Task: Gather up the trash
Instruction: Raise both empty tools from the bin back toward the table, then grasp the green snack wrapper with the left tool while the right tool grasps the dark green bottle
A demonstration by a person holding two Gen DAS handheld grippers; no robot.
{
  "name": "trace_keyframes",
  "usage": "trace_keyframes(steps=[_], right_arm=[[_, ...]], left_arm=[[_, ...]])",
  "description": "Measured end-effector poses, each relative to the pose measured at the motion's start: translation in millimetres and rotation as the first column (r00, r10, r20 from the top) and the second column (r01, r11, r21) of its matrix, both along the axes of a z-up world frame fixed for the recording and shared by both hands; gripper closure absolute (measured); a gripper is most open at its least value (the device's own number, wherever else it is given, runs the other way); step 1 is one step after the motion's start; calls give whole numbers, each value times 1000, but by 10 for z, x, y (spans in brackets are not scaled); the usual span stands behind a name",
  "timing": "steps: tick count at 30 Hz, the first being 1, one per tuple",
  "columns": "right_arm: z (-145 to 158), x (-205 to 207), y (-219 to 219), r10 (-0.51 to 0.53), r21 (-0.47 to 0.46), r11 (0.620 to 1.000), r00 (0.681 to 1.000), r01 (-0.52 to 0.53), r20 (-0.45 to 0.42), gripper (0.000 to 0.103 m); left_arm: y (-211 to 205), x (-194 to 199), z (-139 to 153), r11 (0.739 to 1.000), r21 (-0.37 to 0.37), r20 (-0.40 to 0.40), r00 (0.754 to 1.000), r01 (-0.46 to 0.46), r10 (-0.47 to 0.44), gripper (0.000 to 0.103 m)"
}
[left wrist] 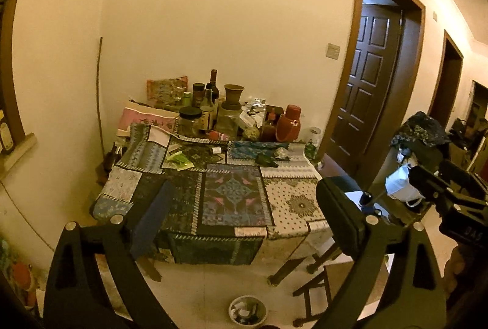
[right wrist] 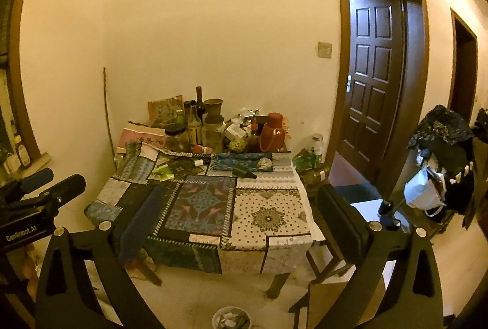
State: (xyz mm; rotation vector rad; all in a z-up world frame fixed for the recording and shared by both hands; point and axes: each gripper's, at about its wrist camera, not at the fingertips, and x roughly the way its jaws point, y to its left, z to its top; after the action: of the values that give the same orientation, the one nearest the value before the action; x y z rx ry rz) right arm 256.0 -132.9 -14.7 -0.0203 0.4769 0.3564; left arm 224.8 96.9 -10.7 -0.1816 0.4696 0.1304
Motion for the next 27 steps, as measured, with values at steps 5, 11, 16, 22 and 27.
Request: trace_keyframes(steps=[5, 11, 16, 22, 27], right_arm=[[-32, 491, -55, 34, 6, 999, 999, -34, -17, 3], [-21, 1158, -212, 83, 17, 997, 995, -82, -57, 3], [-49, 1654, -339, 125, 32, 992, 988, -122, -95, 3], [-242, 2134, -339, 138, 24, 990, 976, -136, -166, 3], [-436, 2438, -209, 146, 9, 989, 963, -148, -226, 3]], left_arm=[[-41, 482, -22, 999, 9, -2, 999, -34, 34, 8], [-128, 1207, -50, 997, -16, -42, 996, -82, 81, 8], [-150, 1641, -59, 990, -43, -48, 990, -135, 133, 8], [32, 1987, -266, 970, -49, -107, 967, -236, 230, 8], [349, 2227, -538, 948, -72, -186, 938, -311, 294, 8]])
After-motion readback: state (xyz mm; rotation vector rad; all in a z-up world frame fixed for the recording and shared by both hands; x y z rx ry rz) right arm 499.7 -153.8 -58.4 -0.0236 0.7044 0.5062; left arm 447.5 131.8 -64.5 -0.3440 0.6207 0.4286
